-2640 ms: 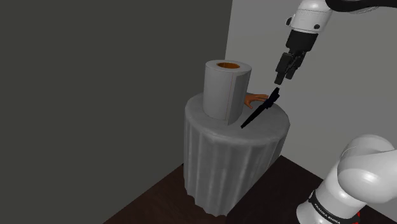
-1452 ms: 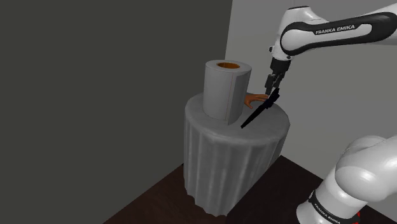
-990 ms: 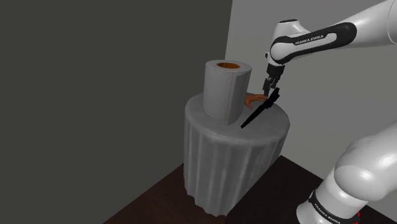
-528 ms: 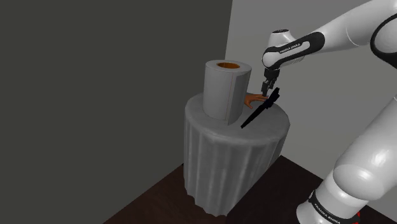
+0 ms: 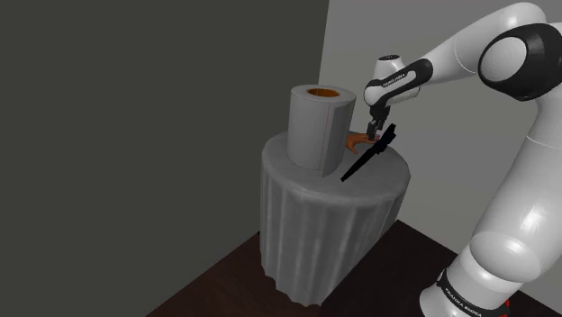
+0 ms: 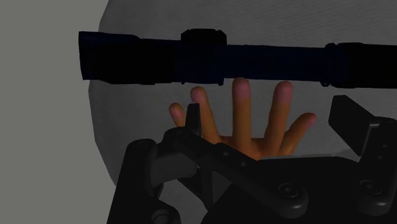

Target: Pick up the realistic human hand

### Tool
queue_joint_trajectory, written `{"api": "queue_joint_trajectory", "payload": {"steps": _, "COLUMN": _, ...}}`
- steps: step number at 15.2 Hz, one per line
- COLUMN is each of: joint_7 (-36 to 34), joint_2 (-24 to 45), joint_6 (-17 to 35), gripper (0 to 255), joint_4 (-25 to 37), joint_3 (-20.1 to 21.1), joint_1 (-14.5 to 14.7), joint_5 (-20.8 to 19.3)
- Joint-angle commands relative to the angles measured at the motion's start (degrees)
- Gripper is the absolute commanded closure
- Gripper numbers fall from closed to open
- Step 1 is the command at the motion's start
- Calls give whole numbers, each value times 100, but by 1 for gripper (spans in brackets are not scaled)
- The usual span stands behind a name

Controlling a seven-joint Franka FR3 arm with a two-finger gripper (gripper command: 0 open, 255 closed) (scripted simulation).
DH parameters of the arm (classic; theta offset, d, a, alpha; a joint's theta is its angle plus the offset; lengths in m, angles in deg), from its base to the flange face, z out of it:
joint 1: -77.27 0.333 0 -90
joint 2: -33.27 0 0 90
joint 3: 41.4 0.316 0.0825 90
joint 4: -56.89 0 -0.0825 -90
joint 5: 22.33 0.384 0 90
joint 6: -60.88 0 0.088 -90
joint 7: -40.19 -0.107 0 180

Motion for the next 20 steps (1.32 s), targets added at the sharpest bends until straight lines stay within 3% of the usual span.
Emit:
{"api": "queue_joint_trajectory", "payload": {"steps": 1, "joint_7": 1, "joint_2": 76, "joint_6": 155, "gripper": 0, "joint_4": -78, "joint_3": -7, "joint_1": -18, "joint_5": 15}}
{"api": "queue_joint_trajectory", "payload": {"steps": 5, "joint_7": -9, "joint_2": 136, "joint_6": 269, "gripper": 0, "joint_4": -135, "joint_3": -7, "joint_1": -26, "joint_5": 26}}
{"api": "queue_joint_trajectory", "payload": {"steps": 6, "joint_7": -15, "joint_2": 128, "joint_6": 265, "gripper": 255, "joint_4": -140, "joint_3": -6, "joint_1": -23, "joint_5": 21}}
{"api": "queue_joint_trajectory", "payload": {"steps": 15, "joint_7": -9, "joint_2": 136, "joint_6": 269, "gripper": 255, "joint_4": -135, "joint_3": -7, "joint_1": -26, "joint_5": 27}}
{"api": "queue_joint_trajectory", "payload": {"steps": 20, "joint_7": 26, "joint_2": -45, "joint_6": -93, "gripper": 255, "joint_4": 58, "joint_3": -5, "joint_1": -2, "joint_5": -5}}
